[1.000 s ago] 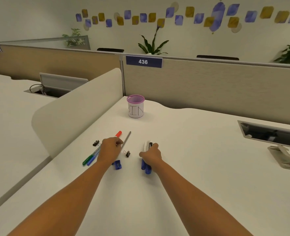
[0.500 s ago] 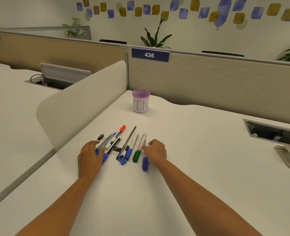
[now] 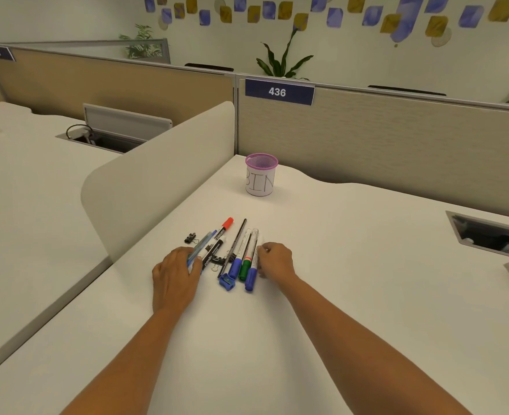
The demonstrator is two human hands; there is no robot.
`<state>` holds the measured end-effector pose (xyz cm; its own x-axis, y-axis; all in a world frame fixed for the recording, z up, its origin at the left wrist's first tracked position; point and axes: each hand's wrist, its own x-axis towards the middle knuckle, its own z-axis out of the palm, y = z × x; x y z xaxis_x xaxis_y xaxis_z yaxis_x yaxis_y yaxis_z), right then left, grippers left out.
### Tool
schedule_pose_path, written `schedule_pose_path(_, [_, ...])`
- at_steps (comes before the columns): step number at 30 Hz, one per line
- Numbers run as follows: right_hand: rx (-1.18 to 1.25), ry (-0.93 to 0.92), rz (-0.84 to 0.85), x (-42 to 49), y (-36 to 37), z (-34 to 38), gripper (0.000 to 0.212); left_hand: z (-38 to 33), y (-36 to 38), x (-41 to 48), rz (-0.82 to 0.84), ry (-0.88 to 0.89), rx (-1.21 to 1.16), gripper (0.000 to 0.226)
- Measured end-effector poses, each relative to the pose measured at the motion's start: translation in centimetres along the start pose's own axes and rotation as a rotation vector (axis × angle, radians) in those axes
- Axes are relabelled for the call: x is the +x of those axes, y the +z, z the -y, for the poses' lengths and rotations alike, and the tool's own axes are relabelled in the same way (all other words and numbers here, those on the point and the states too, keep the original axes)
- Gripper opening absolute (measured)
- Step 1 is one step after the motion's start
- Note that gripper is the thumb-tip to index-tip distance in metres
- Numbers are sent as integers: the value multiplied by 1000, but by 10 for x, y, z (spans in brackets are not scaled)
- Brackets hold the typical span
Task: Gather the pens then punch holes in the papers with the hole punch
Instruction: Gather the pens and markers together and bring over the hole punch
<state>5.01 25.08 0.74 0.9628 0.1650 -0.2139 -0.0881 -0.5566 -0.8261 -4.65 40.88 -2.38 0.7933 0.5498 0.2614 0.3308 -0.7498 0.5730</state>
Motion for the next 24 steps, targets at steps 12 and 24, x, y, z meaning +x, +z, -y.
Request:
schedule_pose_path(12, [78, -78, -73, -9, -3, -19, 33, -4, -2, -2, 10, -6, 9, 28])
schedule_pose_path(24, [-301, -394, -92, -39, -6, -53, 36, -11, -5, -16, -99, 173, 197, 24])
